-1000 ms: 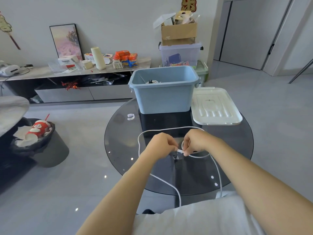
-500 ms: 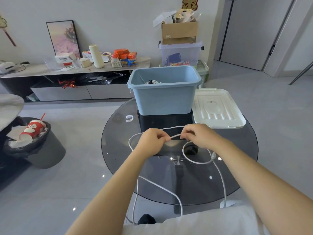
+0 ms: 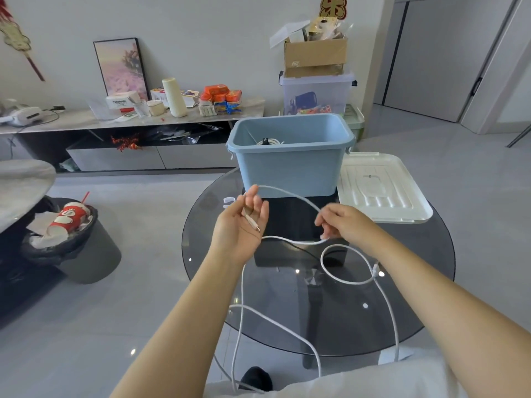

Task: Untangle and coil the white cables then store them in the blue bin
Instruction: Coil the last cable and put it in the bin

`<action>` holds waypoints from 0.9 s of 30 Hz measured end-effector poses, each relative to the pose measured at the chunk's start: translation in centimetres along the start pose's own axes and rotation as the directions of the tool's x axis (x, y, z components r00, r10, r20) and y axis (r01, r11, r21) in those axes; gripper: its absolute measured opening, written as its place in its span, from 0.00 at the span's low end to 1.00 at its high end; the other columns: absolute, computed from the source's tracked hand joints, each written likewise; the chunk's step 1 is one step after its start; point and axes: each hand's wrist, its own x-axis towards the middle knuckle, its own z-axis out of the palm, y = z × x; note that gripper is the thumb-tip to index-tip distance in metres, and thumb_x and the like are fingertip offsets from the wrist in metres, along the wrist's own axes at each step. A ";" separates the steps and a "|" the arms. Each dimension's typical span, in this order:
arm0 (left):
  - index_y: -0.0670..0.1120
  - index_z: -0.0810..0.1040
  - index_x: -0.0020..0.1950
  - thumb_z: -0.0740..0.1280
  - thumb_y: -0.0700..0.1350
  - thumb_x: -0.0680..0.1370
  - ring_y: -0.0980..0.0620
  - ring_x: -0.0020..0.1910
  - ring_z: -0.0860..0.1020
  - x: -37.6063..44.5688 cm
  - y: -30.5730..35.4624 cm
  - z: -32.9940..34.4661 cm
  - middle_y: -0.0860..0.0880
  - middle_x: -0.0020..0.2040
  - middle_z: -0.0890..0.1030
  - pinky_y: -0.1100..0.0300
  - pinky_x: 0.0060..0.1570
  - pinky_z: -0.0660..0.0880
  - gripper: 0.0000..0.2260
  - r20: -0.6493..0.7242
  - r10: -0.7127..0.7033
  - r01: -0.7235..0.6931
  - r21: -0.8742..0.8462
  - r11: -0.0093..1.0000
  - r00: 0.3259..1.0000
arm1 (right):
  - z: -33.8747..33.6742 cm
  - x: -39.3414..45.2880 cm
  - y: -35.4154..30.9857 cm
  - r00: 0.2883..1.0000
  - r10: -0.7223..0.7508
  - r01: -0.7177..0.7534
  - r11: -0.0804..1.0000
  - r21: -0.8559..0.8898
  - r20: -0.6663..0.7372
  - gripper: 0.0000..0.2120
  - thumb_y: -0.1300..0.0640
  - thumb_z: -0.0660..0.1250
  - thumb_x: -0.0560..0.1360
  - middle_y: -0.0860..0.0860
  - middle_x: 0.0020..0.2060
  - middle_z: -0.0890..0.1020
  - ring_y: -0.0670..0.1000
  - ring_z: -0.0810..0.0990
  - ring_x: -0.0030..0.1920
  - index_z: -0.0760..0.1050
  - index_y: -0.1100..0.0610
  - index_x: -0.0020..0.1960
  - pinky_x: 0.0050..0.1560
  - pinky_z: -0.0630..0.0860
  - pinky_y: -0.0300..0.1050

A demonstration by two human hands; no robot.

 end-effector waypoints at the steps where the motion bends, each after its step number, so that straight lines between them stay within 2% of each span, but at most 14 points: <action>1: 0.37 0.77 0.51 0.55 0.39 0.82 0.50 0.39 0.83 0.0 0.0 -0.3 0.47 0.37 0.83 0.56 0.45 0.80 0.12 -0.008 0.045 -0.045 -0.049 0.998 0.999 | 0.2 -0.1 0.2 0.997 0.042 -0.044 0.999 0.030 0.058 0.16 0.56 0.53 0.82 0.51 0.30 0.76 0.51 0.79 0.37 0.76 0.58 0.42 0.57 0.77 0.56; 4: 0.36 0.74 0.55 0.52 0.39 0.83 0.43 0.55 0.80 0.3 -0.5 -0.4 0.41 0.51 0.83 0.47 0.63 0.71 0.13 -0.062 0.145 -0.147 -0.033 0.989 0.988 | 0.9 -0.2 -0.1 0.991 0.044 -0.027 0.990 -0.138 0.127 0.16 0.56 0.54 0.81 0.48 0.29 0.76 0.49 0.78 0.37 0.77 0.55 0.42 0.52 0.77 0.48; 7: 0.41 0.72 0.59 0.53 0.40 0.83 0.44 0.62 0.76 0.6 -1.0 0.2 0.44 0.56 0.80 0.47 0.67 0.68 0.10 -0.077 0.242 -0.237 0.070 0.969 0.967 | 2.3 -0.8 -1.7 0.980 -0.066 0.134 0.914 -0.382 0.188 0.14 0.54 0.56 0.81 0.48 0.31 0.76 0.49 0.75 0.34 0.79 0.49 0.45 0.42 0.72 0.42; 9: 0.46 0.72 0.59 0.55 0.43 0.83 0.47 0.64 0.75 0.9 -1.3 0.2 0.49 0.56 0.80 0.49 0.66 0.68 0.09 -0.031 0.295 -0.274 0.284 0.919 0.955 | 3.4 -1.3 -2.7 0.956 -0.130 0.242 0.856 -0.456 0.263 0.12 0.52 0.57 0.80 0.47 0.39 0.79 0.50 0.77 0.39 0.80 0.48 0.49 0.45 0.73 0.45; 11: 0.51 0.73 0.62 0.56 0.45 0.83 0.51 0.62 0.77 0.9 -1.5 -0.2 0.52 0.56 0.81 0.53 0.61 0.70 0.10 0.029 0.331 -0.285 0.583 0.761 0.943 | 4.0 -1.7 -3.5 0.945 -0.142 0.280 0.819 -0.501 0.296 0.12 0.49 0.57 0.80 0.45 0.41 0.79 0.49 0.77 0.43 0.79 0.48 0.55 0.47 0.74 0.45; 14: 0.58 0.79 0.54 0.58 0.46 0.82 0.57 0.61 0.76 0.6 -1.4 -0.6 0.56 0.58 0.81 0.64 0.57 0.70 0.11 0.207 0.380 -0.336 0.888 0.313 0.902 | 3.3 -1.8 -4.2 0.962 -0.132 0.254 0.750 -0.610 0.239 0.11 0.44 0.58 0.79 0.43 0.32 0.75 0.48 0.75 0.38 0.77 0.47 0.49 0.40 0.72 0.44; 16: 0.52 0.81 0.59 0.59 0.45 0.82 0.73 0.57 0.72 0.2 -1.1 -0.5 0.69 0.50 0.80 0.73 0.60 0.66 0.12 0.308 0.319 -0.351 0.932 0.087 0.896 | 2.4 -1.7 -4.0 0.973 -0.145 0.230 0.701 -0.675 0.180 0.14 0.42 0.60 0.77 0.46 0.30 0.74 0.49 0.74 0.35 0.73 0.49 0.39 0.36 0.68 0.43; 17: 0.48 0.80 0.61 0.59 0.45 0.82 0.78 0.54 0.70 0.1 -0.9 -0.5 0.72 0.45 0.78 0.78 0.56 0.64 0.13 0.321 0.301 -0.342 0.940 0.019 0.898 | 1.9 -1.6 -3.8 0.977 -0.143 0.211 0.701 -0.681 0.156 0.15 0.42 0.61 0.76 0.47 0.29 0.74 0.49 0.73 0.34 0.71 0.50 0.35 0.36 0.68 0.44; 18: 0.47 0.79 0.62 0.59 0.45 0.82 0.79 0.51 0.70 0.1 -0.6 -0.6 0.72 0.44 0.78 0.82 0.52 0.63 0.13 0.326 0.285 -0.332 0.943 -0.028 0.902 | 1.5 -1.5 -3.7 0.982 -0.130 0.190 0.726 -0.661 0.139 0.15 0.43 0.62 0.76 0.47 0.30 0.75 0.49 0.74 0.34 0.69 0.49 0.34 0.36 0.68 0.44; 21: 0.47 0.83 0.51 0.60 0.44 0.81 0.76 0.51 0.73 0.0 -0.2 -1.2 0.64 0.55 0.79 0.82 0.48 0.64 0.11 0.307 0.146 -0.279 0.942 -0.186 0.941 | 0.6 -1.5 -3.7 0.985 -0.127 0.166 0.869 -0.466 0.113 0.09 0.49 0.64 0.76 0.47 0.32 0.79 0.49 0.76 0.35 0.72 0.48 0.37 0.40 0.72 0.44; 22: 0.46 0.84 0.48 0.60 0.45 0.81 0.74 0.51 0.73 0.0 -0.1 -1.5 0.64 0.57 0.79 0.81 0.47 0.65 0.12 0.268 0.086 -0.246 0.946 -0.210 0.959 | 0.3 -1.5 -3.7 0.983 -0.158 0.182 0.893 -0.411 0.090 0.08 0.50 0.64 0.76 0.47 0.32 0.78 0.49 0.75 0.34 0.74 0.49 0.39 0.40 0.72 0.44; 23: 0.46 0.85 0.46 0.60 0.45 0.81 0.72 0.51 0.74 -0.1 0.0 -1.6 0.63 0.57 0.79 0.78 0.48 0.66 0.14 0.214 0.029 -0.205 0.962 -0.180 0.976 | 0.0 -1.5 -3.8 0.980 -0.192 0.200 0.905 -0.376 0.059 0.07 0.51 0.65 0.77 0.48 0.31 0.76 0.48 0.73 0.33 0.76 0.51 0.40 0.39 0.71 0.43; 25: 0.45 0.85 0.45 0.60 0.45 0.81 0.61 0.52 0.77 -0.3 0.1 -1.7 0.58 0.52 0.83 0.69 0.51 0.69 0.14 0.129 -0.096 -0.130 0.991 -0.003 0.987 | -0.2 -1.5 -3.8 0.971 -0.240 0.230 0.918 -0.322 0.008 0.07 0.53 0.65 0.77 0.51 0.31 0.74 0.47 0.71 0.31 0.77 0.53 0.42 0.35 0.71 0.37; 27: 0.41 0.83 0.48 0.59 0.43 0.82 0.53 0.51 0.81 -0.6 -0.1 -1.5 0.51 0.39 0.84 0.61 0.54 0.71 0.13 0.096 -0.194 -0.081 0.993 0.085 0.976 | 0.2 -1.4 -3.6 0.969 -0.247 0.233 0.937 -0.260 -0.019 0.07 0.53 0.65 0.77 0.51 0.36 0.76 0.49 0.75 0.33 0.77 0.52 0.41 0.32 0.74 0.34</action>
